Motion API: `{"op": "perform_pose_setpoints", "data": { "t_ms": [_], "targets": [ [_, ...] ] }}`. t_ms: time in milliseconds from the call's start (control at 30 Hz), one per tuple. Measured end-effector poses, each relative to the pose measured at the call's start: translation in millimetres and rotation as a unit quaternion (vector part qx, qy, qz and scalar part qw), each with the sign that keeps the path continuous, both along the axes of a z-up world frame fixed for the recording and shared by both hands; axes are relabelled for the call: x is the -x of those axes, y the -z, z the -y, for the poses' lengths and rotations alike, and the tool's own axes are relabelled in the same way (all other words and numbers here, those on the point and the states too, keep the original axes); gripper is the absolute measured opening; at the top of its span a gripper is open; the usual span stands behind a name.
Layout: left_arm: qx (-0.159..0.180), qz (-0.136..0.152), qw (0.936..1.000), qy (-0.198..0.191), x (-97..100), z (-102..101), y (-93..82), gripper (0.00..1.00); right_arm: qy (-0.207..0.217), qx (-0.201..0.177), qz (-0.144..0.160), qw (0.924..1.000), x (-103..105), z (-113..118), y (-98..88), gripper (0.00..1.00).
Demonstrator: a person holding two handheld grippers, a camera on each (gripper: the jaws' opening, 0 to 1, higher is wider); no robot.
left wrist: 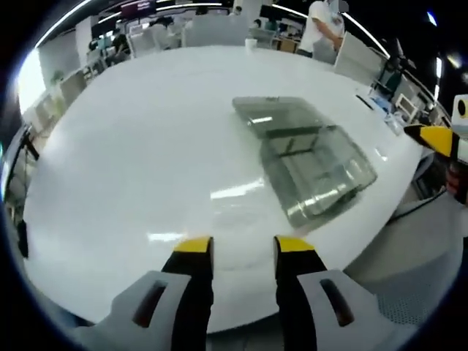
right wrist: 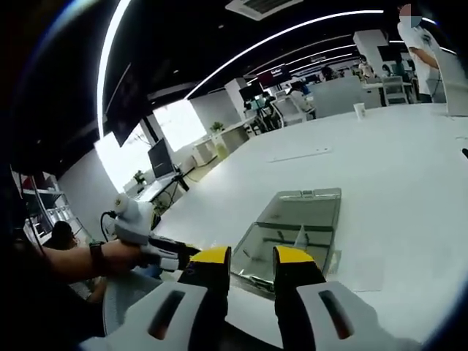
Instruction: Insert the divider into the dual guide fixture by aligning both edges with the guide slots and pushing it downward to the bottom, including one-sided entry, uneven engagement, binding, and posture correction.
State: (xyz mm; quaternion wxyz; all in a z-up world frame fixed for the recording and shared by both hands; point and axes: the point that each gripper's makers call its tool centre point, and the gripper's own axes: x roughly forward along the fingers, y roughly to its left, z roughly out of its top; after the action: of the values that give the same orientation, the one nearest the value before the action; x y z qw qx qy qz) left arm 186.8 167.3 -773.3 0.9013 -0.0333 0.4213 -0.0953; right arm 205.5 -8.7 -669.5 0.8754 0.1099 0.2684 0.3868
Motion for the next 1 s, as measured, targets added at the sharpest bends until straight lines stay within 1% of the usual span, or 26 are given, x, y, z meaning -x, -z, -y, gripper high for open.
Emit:
{"op": "perform_pose_setpoints", "data": {
  "t_ms": [100,233,367,400,500,600,700,767,833,867,1000],
  "targets": [
    [0.009,0.012,0.9999,-0.001,-0.8,3.7,-6.8,0.31,-0.006,-0.002,-0.001,1.0,2.9,-3.9,0.3,0.19],
    [0.004,0.027,0.9996,0.005,-2.8,5.7,-12.4,0.31,-0.006,-0.01,-0.003,0.9999,4.7,-6.6,-0.1,0.19],
    [0.013,0.04,0.9991,0.004,-4.7,9.0,-20.8,0.31,-0.01,-0.014,-0.005,0.9998,7.6,-11.8,-1.0,0.19],
    [0.014,0.046,0.9988,0.009,-5.7,11.7,-23.8,0.31,-0.012,-0.015,-0.006,0.9998,7.9,-13.3,-1.3,0.19],
    [0.02,0.053,0.9983,0.017,-6.9,18.8,-30.6,0.31,-0.019,-0.02,-0.006,0.9996,9.4,-17.5,-2.3,0.19],
    [0.033,0.076,0.9962,0.026,-11.2,29.3,-41.7,0.31,-0.019,-0.025,-0.004,0.9995,7.9,-20.1,-5.3,0.19],
    [0.041,0.078,0.9954,0.037,-11.2,40.2,-47.9,0.31,-0.016,-0.036,-0.004,0.9992,6.4,-22.2,-9.2,0.18],
    [0.052,0.089,0.9938,0.042,-12.2,47.1,-53.4,0.31,-0.016,-0.039,-0.002,0.9991,6.2,-23.5,-10.6,0.18],
    [0.056,0.092,0.9933,0.043,-12.1,50.2,-55.4,0.31,-0.019,-0.038,-0.004,0.9991,7.0,-24.9,-9.9,0.18],
    [0.058,0.1,0.9921,0.048,-13.1,53.1,-57.4,0.31,-0.02,-0.038,-0.003,0.9991,6.7,-25.1,-9.8,0.18],
    [0.066,0.113,0.9896,0.059,-15.6,60.0,-61.9,0.31,-0.019,-0.04,-0.005,0.999,6.3,-24.4,-10.1,0.17]
  ]
}}
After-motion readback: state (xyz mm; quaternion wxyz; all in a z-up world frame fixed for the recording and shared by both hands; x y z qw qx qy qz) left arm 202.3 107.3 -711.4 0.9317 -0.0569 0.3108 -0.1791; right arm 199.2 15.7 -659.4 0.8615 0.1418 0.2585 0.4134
